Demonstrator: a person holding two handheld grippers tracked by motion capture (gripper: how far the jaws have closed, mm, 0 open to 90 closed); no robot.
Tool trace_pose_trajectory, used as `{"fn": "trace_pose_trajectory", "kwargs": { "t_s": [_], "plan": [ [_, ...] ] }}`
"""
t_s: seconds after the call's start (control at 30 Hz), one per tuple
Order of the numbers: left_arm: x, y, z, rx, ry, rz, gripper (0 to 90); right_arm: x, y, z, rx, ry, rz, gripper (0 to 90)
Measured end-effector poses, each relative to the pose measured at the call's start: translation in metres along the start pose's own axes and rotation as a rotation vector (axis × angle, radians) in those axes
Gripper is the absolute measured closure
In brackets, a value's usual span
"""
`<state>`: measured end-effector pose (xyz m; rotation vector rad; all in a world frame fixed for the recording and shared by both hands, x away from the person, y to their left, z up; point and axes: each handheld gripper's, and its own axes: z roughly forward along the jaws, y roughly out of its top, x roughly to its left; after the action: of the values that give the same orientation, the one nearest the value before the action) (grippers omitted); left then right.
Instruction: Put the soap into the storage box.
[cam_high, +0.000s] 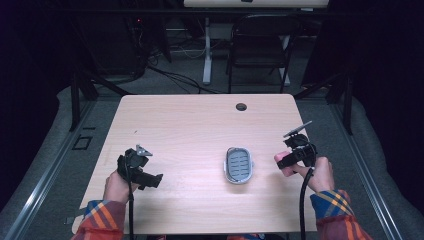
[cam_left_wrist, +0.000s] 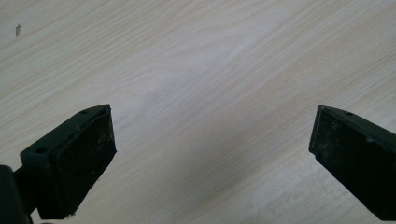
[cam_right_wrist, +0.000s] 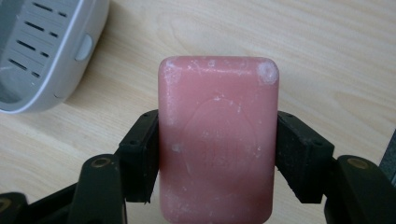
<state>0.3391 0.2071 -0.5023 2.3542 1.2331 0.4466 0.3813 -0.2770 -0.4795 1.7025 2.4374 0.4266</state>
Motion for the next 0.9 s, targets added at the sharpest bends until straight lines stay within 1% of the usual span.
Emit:
{"fn": "trace_pose_trajectory", "kwargs": {
  "t_s": [0.07,0.13,0.3,0.4,0.43,0.47,0.5,0.57,0.6,0.67,0.7,0.73,0.77,0.83,0.87,0.9],
  "plan": [
    [0.0,0.0,0.0,0.003,0.0,0.001,0.2,0.001,0.004,-0.002,0.004,0.005,-0.013,37.2],
    [-0.001,0.0,0.0,0.004,0.001,0.003,0.2,0.001,0.006,-0.003,-0.001,0.006,-0.013,37.2],
    [0.001,-0.002,0.0,0.004,0.001,-0.002,0.2,0.007,0.014,-0.005,0.002,0.009,-0.03,37.2],
    [0.001,-0.003,0.0,0.004,0.0,-0.007,0.2,0.014,0.021,-0.009,0.01,0.02,-0.063,37.2],
    [0.0,-0.003,0.0,0.006,0.004,-0.005,0.2,0.018,0.021,-0.009,-0.015,0.026,-0.051,37.2],
    [-0.001,-0.003,-0.001,0.008,0.003,0.0,0.2,0.021,0.022,-0.01,-0.008,0.027,-0.06,37.2],
    [-0.001,-0.004,-0.002,0.003,0.009,0.002,0.2,0.023,0.024,-0.011,0.006,0.024,-0.081,37.2],
    [-0.001,-0.004,-0.002,-0.001,0.009,0.002,0.2,0.026,0.024,-0.011,0.004,0.029,-0.088,37.2],
    [-0.001,-0.004,-0.002,-0.002,0.005,-0.001,0.2,0.029,0.028,-0.012,0.003,0.038,-0.108,37.3],
    [-0.002,-0.003,0.0,0.007,0.008,0.002,0.2,0.032,0.032,-0.014,0.001,0.046,-0.111,37.2],
    [-0.002,-0.003,0.0,0.007,0.008,0.002,0.2,0.032,0.032,-0.014,0.001,0.046,-0.111,37.2],
    [-0.003,-0.003,-0.001,0.004,0.01,0.007,0.2,0.037,0.035,-0.014,0.001,0.036,-0.131,37.3],
    [-0.002,-0.003,-0.002,0.003,0.01,0.007,0.2,0.039,0.037,-0.015,0.011,0.039,-0.14,37.3],
    [-0.001,-0.004,-0.002,0.001,0.011,0.004,0.2,0.044,0.04,-0.015,0.003,0.032,-0.15,37.2],
    [-0.001,-0.004,-0.002,0.001,0.011,0.004,0.2,0.044,0.04,-0.015,0.003,0.032,-0.15,37.2],
    [-0.001,-0.004,-0.003,-0.002,0.013,0.0,0.2,0.048,0.043,-0.015,0.008,0.036,-0.162,37.3]
  ]
}}
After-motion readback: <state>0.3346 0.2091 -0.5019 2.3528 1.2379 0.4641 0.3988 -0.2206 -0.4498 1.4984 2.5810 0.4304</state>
